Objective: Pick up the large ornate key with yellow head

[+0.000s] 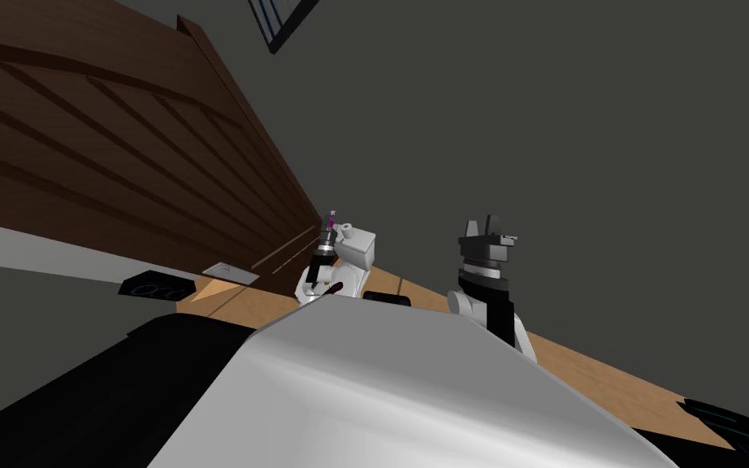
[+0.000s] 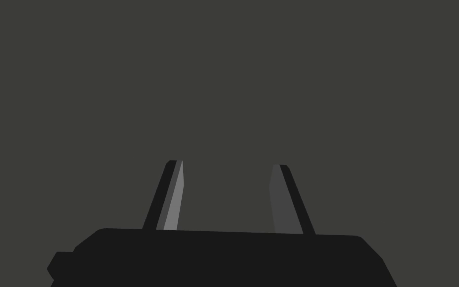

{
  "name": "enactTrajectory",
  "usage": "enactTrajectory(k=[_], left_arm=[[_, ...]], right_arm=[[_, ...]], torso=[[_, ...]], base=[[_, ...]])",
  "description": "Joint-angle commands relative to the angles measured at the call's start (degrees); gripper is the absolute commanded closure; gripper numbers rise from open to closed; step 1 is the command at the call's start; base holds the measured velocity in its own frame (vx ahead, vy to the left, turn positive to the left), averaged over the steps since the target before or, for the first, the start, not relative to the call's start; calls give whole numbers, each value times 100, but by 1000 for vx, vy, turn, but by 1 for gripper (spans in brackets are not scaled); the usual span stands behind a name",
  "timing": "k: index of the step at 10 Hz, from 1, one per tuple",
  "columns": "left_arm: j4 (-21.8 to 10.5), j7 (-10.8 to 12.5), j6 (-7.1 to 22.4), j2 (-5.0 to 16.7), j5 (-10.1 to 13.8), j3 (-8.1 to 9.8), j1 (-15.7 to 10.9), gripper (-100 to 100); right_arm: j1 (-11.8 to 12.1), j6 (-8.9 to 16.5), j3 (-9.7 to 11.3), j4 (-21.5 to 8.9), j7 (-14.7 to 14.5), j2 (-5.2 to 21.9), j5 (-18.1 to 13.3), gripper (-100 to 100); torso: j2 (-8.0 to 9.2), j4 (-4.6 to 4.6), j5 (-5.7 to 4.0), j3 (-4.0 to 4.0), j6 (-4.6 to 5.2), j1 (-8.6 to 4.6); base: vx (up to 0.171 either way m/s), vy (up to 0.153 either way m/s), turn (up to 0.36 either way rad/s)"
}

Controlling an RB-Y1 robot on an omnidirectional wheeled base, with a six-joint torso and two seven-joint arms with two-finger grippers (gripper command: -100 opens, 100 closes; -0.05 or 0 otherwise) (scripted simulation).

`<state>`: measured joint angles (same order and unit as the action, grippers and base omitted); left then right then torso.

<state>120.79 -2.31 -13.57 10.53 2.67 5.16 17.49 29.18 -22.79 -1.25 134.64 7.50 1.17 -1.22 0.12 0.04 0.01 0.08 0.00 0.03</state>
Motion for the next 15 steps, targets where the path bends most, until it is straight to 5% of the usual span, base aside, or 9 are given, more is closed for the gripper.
enactTrajectory(k=[1,7,9,12,14,15], left_arm=[[-286,148,286,118,-10,47,-191,-100],[-1211,595,1188,431,-43,188,-748,-100],[-1402,595,1413,431,-43,188,-748,-100],[-1954,917,1938,644,-55,307,-1163,-100],[-2145,917,2183,644,-55,307,-1163,-100],[-2366,1084,2388,754,-58,375,-1382,-100]], right_arm=[[0,0,0,0,0,0,0,0],[0,0,0,0,0,0,0,0],[0,0,0,0,0,0,0,0],[0,0,0,0,0,0,0,0],[0,0,0,0,0,0,0,0],[0,0,0,0,0,0,0,0]], torso=[[0,0,0,0,0,0],[5,1,1,3,-1,2],[2,0,1,1,-1,2],[2,0,0,1,-1,-2],[4,1,0,2,-1,-1],[-5,-1,-1,-3,0,-5]], base=[[-48,12,26],[-57,15,14],[-28,8,3],[-49,5,10],[-29,-1,1],[-27,-8,3]])
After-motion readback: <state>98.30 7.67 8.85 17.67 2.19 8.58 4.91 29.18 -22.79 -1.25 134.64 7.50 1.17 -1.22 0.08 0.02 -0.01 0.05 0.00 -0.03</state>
